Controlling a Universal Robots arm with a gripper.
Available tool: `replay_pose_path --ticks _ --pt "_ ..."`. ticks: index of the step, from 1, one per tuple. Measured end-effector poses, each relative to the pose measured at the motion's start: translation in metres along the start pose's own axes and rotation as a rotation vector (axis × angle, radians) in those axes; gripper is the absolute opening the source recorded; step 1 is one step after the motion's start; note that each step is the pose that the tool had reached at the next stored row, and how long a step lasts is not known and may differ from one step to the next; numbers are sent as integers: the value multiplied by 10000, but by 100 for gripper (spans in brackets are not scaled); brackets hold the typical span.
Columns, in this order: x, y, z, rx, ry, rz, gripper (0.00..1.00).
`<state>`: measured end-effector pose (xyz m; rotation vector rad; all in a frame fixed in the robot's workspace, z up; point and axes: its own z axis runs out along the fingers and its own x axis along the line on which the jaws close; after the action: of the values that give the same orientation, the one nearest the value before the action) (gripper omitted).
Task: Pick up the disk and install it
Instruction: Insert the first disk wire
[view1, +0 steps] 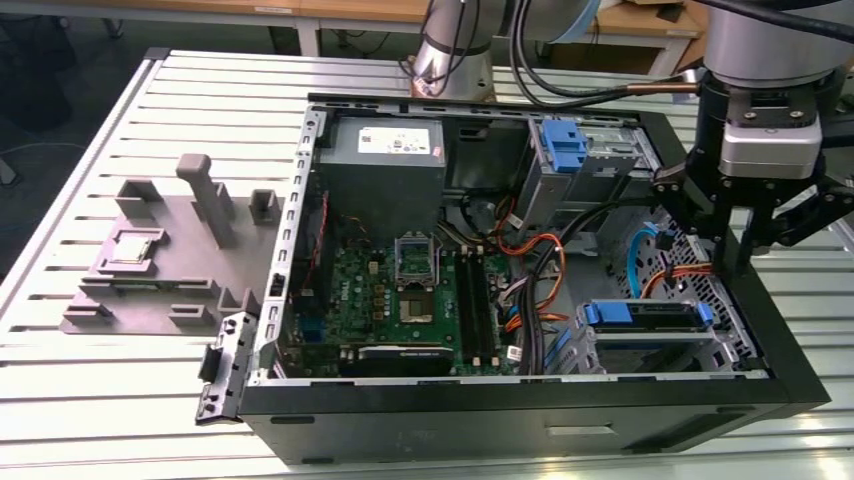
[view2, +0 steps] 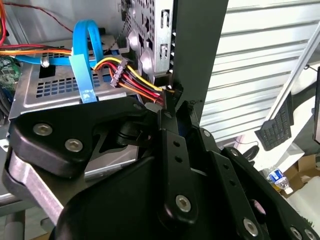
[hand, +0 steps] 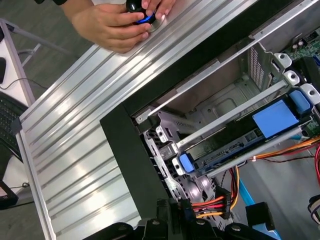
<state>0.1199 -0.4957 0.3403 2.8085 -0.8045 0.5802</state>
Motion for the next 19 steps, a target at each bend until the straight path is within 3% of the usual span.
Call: replay_pose_path --ticks 3,6,10,15,19 --pt "-4 0 8 190 -120 81 25" --pt "-7 -1 13 261 -155 99 25" --pt "-4 5 14 375 -52 -4 25" --pt "-17 18 6 534 128 -88 25" --pt "-39 54 -3 583 191 -111 25"
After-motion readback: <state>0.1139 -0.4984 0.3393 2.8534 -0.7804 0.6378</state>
